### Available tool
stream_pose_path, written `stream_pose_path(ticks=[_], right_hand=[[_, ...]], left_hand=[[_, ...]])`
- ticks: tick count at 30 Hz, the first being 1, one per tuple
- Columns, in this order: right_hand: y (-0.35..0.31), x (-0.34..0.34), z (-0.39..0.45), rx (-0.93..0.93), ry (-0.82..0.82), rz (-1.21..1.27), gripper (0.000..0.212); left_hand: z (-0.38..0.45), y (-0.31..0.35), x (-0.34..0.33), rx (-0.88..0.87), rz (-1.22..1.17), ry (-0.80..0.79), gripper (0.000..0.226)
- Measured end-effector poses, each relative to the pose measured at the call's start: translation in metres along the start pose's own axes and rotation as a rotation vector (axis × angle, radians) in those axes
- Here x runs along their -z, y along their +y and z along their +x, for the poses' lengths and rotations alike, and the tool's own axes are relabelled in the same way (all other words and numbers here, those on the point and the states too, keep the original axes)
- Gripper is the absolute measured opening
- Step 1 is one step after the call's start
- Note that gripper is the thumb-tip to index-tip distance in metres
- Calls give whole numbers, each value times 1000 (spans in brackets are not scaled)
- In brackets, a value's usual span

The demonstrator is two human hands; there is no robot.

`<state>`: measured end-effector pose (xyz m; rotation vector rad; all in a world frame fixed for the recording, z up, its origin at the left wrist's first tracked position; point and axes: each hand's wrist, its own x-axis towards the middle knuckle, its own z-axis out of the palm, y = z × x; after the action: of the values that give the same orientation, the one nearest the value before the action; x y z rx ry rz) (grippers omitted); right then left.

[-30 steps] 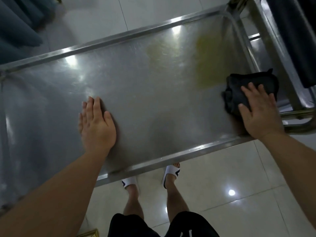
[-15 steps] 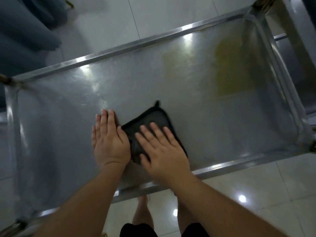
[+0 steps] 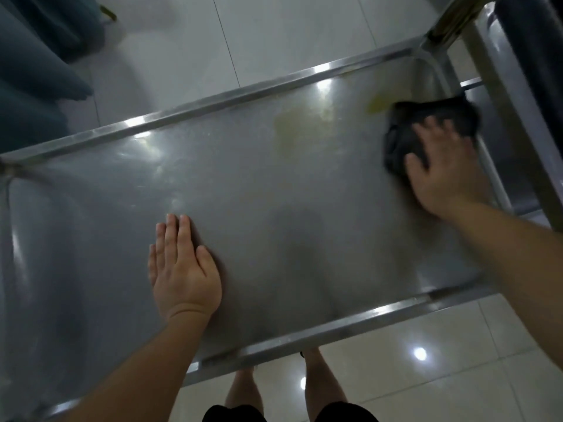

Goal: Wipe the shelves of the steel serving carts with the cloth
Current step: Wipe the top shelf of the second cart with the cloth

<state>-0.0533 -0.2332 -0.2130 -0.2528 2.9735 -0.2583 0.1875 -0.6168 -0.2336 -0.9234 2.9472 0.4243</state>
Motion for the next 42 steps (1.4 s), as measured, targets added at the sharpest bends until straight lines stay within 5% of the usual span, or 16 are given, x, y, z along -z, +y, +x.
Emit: stream_pose_path(ticks=[4,6,9,13,16,19,23,29,32,34,37,42], right_hand=[[-37,-12,3,-449,92,109,71],[-89,-23,-7,-469,134,140,70],[-175,-45,-37,-220,134,106,67],[-265,-69,-62,425,-72,89,68],[-281,-69,-47,821,-219,-3,67],[-249,-58,-8,929,-241,-68,69],[-162,-28,56,648,-172,-65,71],[-41,16,117,-81,-75,2,68],[-68,6,115,-530,44,115,67],[-119,-7,105,-652,114,196,69],[-208,-32,79,-368,122,158,69],[-319,-59,63,506,-158,57,69]], left_hand=[[1,0,1,6,2,-8,67],[1,1,1,9,1,-9,68],[1,0,0,4,4,-8,69],[1,-1,-2,-3,-2,5,71],[0,0,-3,14,-7,12,71],[0,-1,-2,3,-6,8,71],[0,-1,-1,-9,2,0,73],[0,-2,-3,-9,6,11,74],[1,-4,-6,-11,20,14,74],[1,-4,-6,-11,23,21,74],[1,-3,-5,-7,23,20,74],[0,-1,-3,4,23,4,74]])
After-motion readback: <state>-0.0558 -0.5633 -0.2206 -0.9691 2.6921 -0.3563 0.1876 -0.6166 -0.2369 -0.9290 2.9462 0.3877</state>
